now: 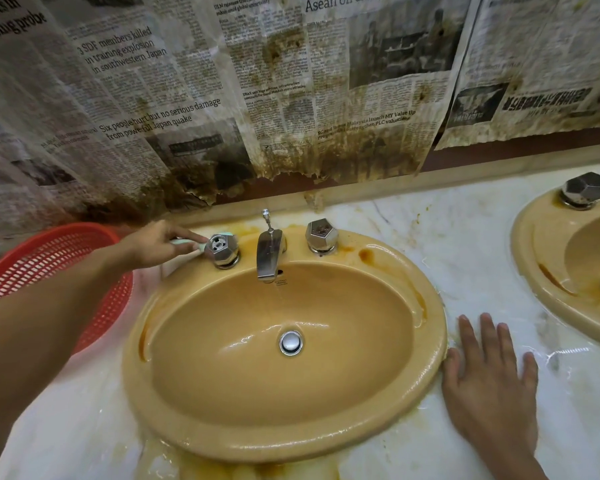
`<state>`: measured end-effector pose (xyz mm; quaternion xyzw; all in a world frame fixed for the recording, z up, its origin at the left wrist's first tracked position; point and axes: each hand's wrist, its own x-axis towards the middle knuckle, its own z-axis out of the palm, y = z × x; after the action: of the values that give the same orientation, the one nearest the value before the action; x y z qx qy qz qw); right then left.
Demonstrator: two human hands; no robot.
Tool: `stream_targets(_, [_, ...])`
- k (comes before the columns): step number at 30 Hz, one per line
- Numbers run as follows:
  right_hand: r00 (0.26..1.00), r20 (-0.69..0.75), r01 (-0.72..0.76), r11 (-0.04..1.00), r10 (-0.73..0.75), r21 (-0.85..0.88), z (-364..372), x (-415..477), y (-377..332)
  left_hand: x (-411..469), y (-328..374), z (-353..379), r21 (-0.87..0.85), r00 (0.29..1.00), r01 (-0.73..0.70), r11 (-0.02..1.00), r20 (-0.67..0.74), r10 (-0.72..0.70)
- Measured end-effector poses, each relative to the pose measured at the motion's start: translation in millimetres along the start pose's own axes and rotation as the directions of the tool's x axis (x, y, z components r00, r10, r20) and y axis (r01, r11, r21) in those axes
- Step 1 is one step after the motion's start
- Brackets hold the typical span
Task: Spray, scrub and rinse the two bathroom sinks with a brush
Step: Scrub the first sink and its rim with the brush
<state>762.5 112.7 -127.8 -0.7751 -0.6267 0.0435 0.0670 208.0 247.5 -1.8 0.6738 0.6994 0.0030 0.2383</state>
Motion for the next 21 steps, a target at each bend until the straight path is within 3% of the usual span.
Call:
stream_targets(4, [1.0, 0.004, -0.005, 1.0, 0.005, -0.002, 0.0, 0.7, 0.0, 15.7, 16.4, 1.7, -0.01, 1.0, -0.028, 1.0, -0.014, 0.028])
stream_targets(11, [1.0, -0.006, -0.007, 1.0, 0.007, 0.003, -0.5, 0.1, -1.2, 8.1, 2.6, -15.3, -0.04, 0.995, -0.043, 0.998, 0.088, 0.046])
stream_targets(18, [1.0, -0.015, 0.003, 1.0, -0.003, 0.012, -1.2, -0.2, -0.9, 17.3, 11.9, -23.8, 0.141, 0.99, -0.067, 0.988, 0.136, 0.047])
stream_targets(21, [1.0, -0.014, 0.001, 1.0, -0.001, 0.009, -0.6, 0.0, -0.3, -13.4, -4.3, -22.7, 0.098, 0.993, -0.002, 0.995, 0.121, -0.01])
